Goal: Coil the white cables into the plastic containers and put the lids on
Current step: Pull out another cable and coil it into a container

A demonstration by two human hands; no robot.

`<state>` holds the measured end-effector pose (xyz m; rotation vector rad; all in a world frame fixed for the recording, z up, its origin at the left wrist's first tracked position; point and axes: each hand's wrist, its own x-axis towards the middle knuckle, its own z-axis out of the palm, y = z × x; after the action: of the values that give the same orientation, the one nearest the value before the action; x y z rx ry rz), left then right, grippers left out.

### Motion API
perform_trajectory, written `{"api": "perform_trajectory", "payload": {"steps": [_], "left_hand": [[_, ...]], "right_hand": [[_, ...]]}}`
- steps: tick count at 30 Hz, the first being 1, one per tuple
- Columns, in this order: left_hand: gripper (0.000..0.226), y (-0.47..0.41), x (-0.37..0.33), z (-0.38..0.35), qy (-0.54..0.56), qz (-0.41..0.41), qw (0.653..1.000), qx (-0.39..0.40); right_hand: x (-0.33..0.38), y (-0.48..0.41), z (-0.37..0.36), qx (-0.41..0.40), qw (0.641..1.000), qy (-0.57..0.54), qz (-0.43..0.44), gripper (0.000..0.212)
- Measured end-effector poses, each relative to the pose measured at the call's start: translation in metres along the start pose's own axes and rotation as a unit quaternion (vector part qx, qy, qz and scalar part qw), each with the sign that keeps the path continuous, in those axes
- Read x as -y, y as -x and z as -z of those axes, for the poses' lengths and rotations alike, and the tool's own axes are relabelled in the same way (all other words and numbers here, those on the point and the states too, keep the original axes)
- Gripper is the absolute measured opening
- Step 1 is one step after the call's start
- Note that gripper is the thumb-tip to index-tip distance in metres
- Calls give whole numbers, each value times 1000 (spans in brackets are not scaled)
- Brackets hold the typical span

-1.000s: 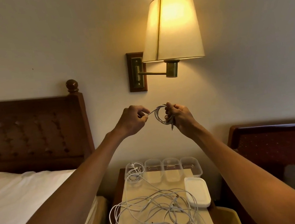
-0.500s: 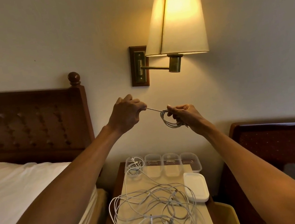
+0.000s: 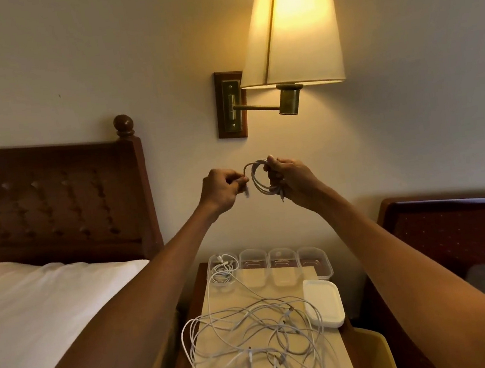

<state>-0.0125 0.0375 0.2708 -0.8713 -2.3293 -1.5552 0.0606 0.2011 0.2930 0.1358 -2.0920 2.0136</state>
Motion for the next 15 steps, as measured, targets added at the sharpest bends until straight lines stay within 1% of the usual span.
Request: {"api": "perform_trajectory", "payload": {"steps": [1,2,3,5,7,9,12,15], "left_hand": [[16,3,-3,-2,103,45,994,13],[16,6,-6,-4,193,82,978,24],[17,8,-8,-5,257,111,960,29],[22,9,-9,-7,331,148,931,40],[25,10,-8,-7,371,166,912,51],[24,9,-8,-9,390,170,904,47],[22,6,-13,-12,395,162,904,18],[22,5,-18,-9,376,175,909,47]], "right_hand": [[-1,0,1,1,1000,-12,3,34],[-2,0,2,-2,1000,-20,6,34],[-3,0,3,-5,1000,-28,11,34],[-5,1,7,-11,999,-47,17,33],[-7,1,10,-11,997,-68,14,32],[-7,2,12,-2,996,-86,8,32],[-8,3,9,12,995,-95,1,32],[-9,2,6,-20,996,-88,25,32]]}}
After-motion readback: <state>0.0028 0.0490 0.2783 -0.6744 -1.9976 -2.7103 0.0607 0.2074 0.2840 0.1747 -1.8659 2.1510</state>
